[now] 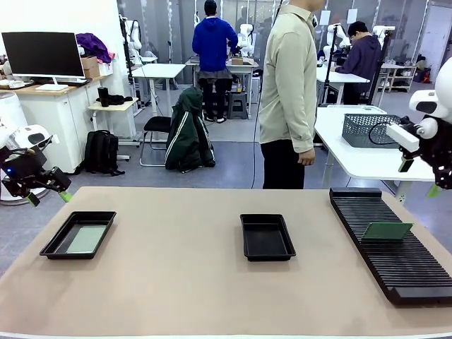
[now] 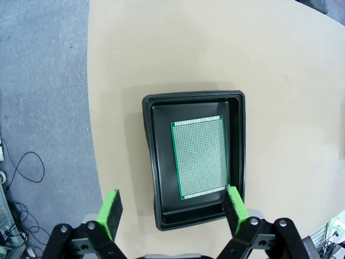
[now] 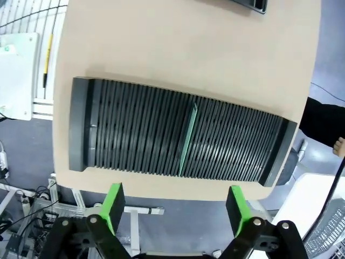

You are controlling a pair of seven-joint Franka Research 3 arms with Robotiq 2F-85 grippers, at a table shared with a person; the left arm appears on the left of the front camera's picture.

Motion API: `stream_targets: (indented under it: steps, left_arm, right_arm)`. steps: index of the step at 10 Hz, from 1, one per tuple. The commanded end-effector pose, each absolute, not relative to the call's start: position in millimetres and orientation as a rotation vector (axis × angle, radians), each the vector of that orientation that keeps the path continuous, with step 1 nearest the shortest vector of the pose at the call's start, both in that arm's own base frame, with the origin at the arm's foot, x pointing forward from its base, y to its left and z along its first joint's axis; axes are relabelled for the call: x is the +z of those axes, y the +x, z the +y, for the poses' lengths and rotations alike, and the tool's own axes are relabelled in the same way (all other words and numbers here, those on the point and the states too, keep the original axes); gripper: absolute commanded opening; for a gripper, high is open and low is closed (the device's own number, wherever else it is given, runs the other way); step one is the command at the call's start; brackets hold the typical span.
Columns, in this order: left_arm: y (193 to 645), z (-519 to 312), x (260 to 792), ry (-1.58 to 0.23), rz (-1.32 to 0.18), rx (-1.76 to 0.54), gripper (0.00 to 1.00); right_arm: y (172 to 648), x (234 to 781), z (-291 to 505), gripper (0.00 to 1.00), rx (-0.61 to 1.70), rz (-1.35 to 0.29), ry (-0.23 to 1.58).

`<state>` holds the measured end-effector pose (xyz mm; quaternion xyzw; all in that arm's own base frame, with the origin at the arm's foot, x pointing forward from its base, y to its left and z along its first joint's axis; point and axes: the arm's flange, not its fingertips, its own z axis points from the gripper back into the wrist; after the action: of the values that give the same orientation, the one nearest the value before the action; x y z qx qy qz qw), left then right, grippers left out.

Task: Inspect and transfer BCBs to ESD trays.
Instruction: Pick up the Blank PCB from the PCB Rack and place it in the right ESD tray.

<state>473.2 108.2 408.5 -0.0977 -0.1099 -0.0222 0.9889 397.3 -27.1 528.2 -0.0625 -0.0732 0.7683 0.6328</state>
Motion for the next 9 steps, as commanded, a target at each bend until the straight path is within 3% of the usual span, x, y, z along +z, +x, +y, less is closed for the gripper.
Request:
stream_targets:
  steps: [1, 9]
  left_arm:
    - [472, 108, 408, -0.200, -0.227, -0.037, 1.00]
    - [472, 108, 408, -0.200, -0.227, -0.037, 1.00]
  right_arm:
    - [407, 502, -36, 1.00, 1.791, -0.189, -0.177]
    - [440, 425, -55, 1.00, 1.748, -0.244, -0.123]
